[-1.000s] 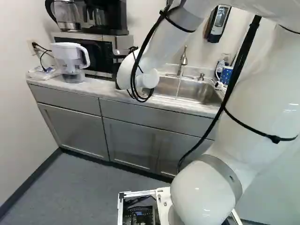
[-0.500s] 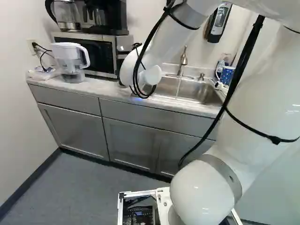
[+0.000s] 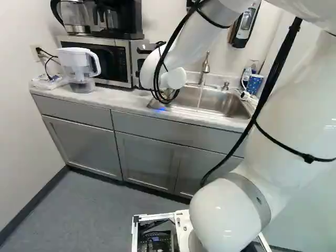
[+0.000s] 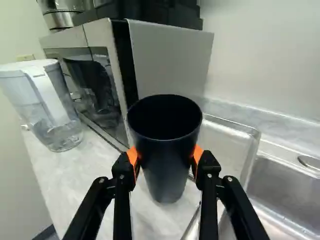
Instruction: Rinse the cup and place it in the tray
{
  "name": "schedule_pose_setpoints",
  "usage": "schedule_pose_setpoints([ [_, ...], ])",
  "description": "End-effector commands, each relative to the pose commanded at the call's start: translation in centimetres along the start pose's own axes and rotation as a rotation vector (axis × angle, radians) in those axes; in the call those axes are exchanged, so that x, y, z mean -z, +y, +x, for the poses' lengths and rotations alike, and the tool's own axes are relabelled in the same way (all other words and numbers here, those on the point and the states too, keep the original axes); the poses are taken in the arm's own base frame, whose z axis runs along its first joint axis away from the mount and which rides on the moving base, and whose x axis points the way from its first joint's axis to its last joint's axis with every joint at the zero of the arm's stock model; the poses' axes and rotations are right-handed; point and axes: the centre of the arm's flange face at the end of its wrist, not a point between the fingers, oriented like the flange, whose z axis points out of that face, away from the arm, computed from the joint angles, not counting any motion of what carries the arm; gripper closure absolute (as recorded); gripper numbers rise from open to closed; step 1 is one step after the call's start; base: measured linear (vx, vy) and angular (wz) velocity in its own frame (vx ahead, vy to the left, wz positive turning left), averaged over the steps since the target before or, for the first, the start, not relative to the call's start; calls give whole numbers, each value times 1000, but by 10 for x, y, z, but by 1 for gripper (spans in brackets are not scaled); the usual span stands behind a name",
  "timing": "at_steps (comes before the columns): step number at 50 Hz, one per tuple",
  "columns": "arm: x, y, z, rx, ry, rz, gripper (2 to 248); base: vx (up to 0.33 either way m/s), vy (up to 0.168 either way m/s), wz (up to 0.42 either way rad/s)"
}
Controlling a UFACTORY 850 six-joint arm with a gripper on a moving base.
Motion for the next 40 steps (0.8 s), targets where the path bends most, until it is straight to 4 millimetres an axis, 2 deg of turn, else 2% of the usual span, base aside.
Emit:
schedule_pose_setpoints([
  [11, -1, 13, 12, -5, 24, -26, 128, 0, 0, 0],
  [40, 3, 54, 11, -20, 24, -109, 128, 0, 0, 0],
])
